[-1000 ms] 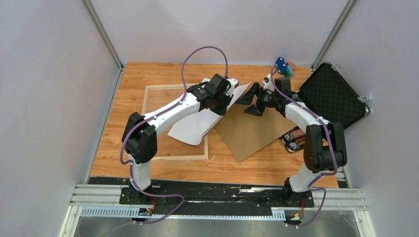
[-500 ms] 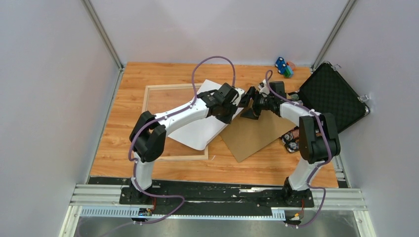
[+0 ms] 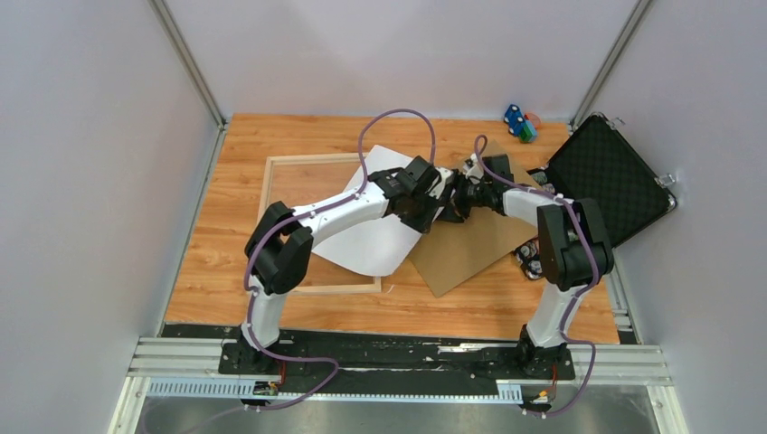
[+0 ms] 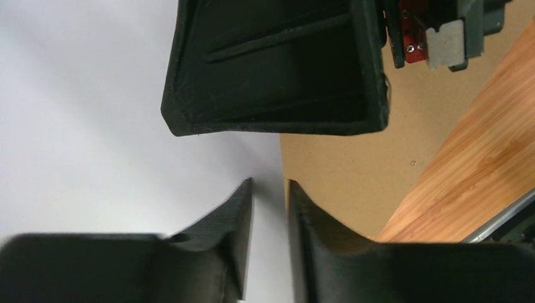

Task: Put the photo into the frame
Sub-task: Turn over the photo from the photo frame.

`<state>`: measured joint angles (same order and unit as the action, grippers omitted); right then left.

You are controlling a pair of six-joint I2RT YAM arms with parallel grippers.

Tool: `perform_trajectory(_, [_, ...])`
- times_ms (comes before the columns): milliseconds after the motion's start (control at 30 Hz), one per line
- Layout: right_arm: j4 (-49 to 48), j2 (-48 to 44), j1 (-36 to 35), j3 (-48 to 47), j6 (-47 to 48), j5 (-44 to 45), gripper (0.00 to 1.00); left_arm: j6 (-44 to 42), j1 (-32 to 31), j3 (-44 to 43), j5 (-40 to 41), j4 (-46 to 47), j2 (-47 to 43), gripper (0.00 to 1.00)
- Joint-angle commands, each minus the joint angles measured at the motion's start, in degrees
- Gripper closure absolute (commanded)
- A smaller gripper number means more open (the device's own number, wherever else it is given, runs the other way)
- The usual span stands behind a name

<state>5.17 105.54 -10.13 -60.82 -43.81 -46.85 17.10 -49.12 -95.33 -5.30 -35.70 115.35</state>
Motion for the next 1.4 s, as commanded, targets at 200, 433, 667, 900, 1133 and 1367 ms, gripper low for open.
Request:
perform_trajectory(200, [-2.6, 1.9, -0.1, -1.6, -0.4, -0.4, 0.61, 0.8, -1.2, -3.7, -1.5, -0.1, -0.4, 0.25])
perform_trajectory(433, [-2.6, 3.7, 1.2, -3.0, 1.9, -1.8, 0.82, -2.3, -1.1, -2.4, 0.3, -0.4, -5.7, 0.15])
perform_trajectory(667, [-2.6, 4.5, 1.5, -5.2, 3.5, -5.5, 1.0, -7.0, 3.0, 1.7, 0.3, 1.1, -15.2, 0.14])
perform_trajectory(900, [-6.7, 6.0, 1.3, -6.2, 1.3, -12.1, 1.0, -10.4, 13.4, 2.1, 0.7, -0.5, -22.6, 0.15])
perform_trajectory(1133, [-6.7, 9.8, -1.1, -9.6, 0.3, -15.9, 1.0, -13.8, 18.0, 3.4, 4.6, -0.9, -28.1, 0.14])
perform_trajectory(1367, [2.3, 13.9, -3.4, -17.6, 5.7, -14.7, 1.0, -14.4, 20.5, 6.2, 5.1, -0.8, -32.0, 0.14])
